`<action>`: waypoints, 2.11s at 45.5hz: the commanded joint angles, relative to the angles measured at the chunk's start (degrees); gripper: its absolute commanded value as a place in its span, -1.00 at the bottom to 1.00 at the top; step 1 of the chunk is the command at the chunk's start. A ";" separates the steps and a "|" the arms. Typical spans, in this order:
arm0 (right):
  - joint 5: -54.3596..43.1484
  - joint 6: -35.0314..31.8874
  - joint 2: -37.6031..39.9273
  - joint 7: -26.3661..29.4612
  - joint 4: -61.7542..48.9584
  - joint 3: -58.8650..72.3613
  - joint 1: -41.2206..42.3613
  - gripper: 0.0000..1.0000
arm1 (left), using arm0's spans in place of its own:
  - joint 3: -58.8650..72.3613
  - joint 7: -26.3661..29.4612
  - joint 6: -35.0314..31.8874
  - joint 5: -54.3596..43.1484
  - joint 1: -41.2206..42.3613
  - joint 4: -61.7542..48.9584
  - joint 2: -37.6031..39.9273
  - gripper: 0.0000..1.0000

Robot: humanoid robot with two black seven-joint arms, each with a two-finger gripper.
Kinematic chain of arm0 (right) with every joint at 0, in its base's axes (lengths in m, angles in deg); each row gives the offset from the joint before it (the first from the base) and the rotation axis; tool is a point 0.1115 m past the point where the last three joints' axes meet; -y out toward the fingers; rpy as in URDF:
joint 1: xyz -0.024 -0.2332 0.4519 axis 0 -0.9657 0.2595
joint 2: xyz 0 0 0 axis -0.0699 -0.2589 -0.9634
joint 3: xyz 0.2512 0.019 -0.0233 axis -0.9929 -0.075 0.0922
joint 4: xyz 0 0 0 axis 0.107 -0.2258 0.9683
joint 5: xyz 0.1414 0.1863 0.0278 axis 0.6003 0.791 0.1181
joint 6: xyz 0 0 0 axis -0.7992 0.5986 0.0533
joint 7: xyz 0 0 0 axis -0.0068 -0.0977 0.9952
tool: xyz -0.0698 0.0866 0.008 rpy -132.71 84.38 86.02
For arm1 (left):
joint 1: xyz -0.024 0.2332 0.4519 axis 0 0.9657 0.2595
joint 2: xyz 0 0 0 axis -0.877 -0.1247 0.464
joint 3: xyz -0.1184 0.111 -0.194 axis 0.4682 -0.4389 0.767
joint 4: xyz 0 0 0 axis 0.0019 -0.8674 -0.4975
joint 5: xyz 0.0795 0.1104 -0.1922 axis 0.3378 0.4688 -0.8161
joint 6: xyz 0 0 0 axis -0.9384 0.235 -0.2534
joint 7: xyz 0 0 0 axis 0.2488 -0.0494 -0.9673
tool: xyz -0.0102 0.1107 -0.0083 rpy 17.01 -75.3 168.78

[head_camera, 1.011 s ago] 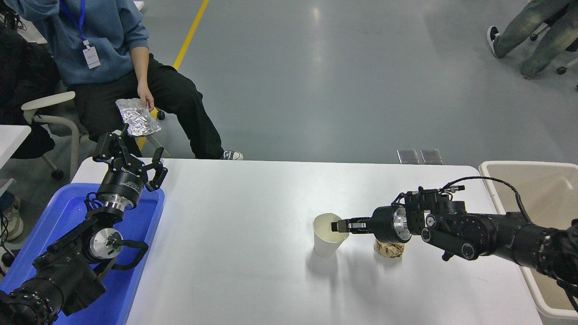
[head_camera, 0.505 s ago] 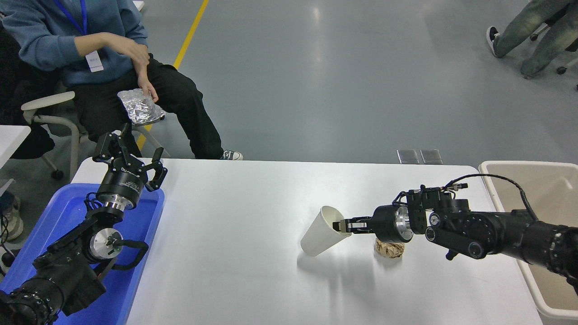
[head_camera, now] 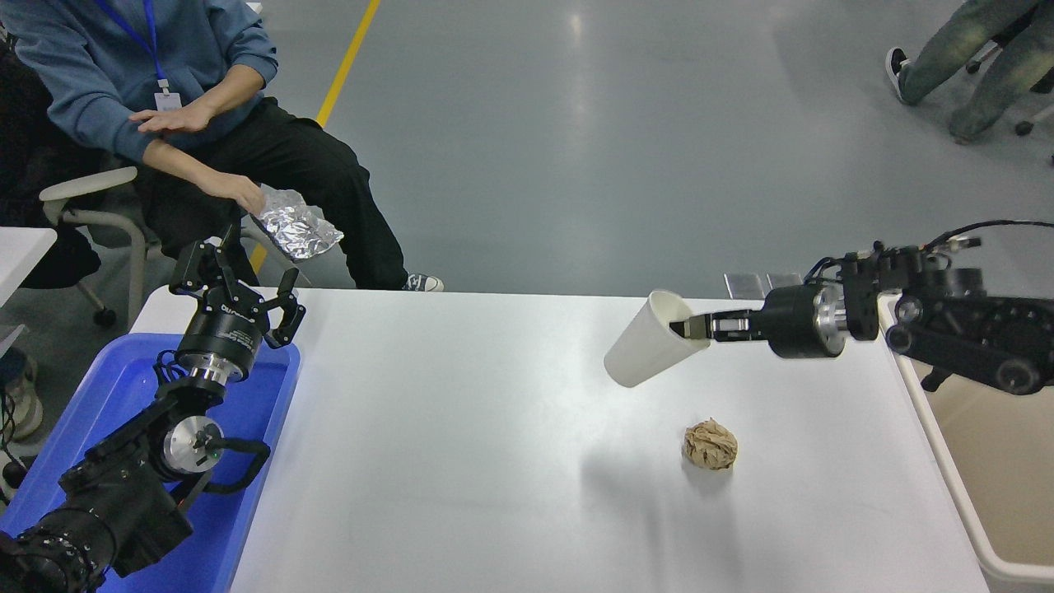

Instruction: Dispose of the paper cup in the dustbin

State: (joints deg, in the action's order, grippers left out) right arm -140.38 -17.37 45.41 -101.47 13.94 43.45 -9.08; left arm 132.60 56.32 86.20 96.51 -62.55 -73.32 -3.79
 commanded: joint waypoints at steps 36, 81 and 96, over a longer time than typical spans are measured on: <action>45.23 -9.93 23.23 0.74 -27.93 -0.81 -7.73 -1.00 | 0.00 0.00 0.00 0.01 0.00 0.00 0.00 1.00; 90.17 19.33 -9.20 37.92 -62.49 -24.63 -40.79 -1.00 | 0.00 0.00 -0.09 0.01 0.00 0.00 0.00 1.00; 90.17 21.71 -12.28 37.83 -62.49 -27.09 -43.34 -1.00 | 0.00 0.00 -0.09 0.01 0.00 0.00 0.00 1.00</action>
State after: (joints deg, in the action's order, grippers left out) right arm -50.54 1.75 35.86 -64.09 -47.92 18.27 -50.48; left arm 132.60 56.32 86.11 96.51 -62.55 -73.32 -3.79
